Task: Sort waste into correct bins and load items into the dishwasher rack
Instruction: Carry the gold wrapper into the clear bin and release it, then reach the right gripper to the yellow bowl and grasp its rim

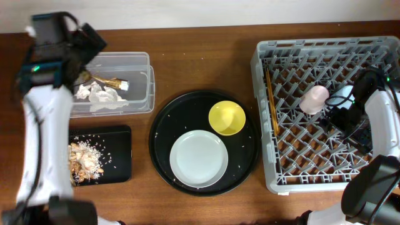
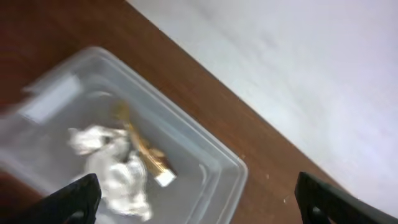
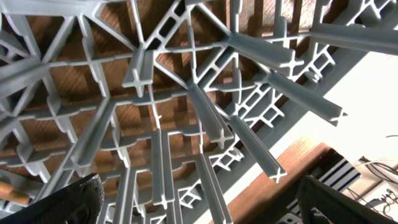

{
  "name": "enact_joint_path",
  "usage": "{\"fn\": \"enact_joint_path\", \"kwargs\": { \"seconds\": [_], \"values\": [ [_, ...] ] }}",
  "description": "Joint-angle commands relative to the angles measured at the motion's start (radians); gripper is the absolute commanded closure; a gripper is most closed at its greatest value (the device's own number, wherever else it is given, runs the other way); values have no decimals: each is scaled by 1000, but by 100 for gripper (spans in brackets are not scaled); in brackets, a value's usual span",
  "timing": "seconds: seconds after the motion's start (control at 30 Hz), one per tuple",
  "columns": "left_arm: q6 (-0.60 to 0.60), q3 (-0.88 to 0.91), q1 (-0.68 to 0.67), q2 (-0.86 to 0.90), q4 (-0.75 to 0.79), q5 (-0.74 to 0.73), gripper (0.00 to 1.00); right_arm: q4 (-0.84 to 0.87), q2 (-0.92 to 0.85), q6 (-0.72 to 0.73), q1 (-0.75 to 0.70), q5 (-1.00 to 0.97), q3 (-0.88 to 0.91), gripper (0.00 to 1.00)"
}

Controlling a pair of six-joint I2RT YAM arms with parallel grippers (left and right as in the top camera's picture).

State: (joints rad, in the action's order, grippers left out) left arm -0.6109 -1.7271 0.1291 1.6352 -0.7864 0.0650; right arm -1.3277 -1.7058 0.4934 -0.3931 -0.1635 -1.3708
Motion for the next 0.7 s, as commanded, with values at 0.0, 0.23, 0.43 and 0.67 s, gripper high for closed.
{"fn": "enact_joint_path", "kwargs": {
  "seconds": [0.0, 0.23, 0.43, 0.67],
  "values": [
    [-2, -6, 77, -67, -95, 101, 1, 0, -5, 6, -6, -5, -2, 2],
    [-3, -5, 111, -66, -248, 101, 1, 0, -5, 6, -6, -5, -2, 2],
    [-3, -5, 111, -66, -248, 101, 1, 64, -5, -122, -6, -237, -2, 2],
    [-3, -5, 111, -66, -248, 101, 1, 127, -5, -86, -6, -97, -2, 2]
  ]
}}
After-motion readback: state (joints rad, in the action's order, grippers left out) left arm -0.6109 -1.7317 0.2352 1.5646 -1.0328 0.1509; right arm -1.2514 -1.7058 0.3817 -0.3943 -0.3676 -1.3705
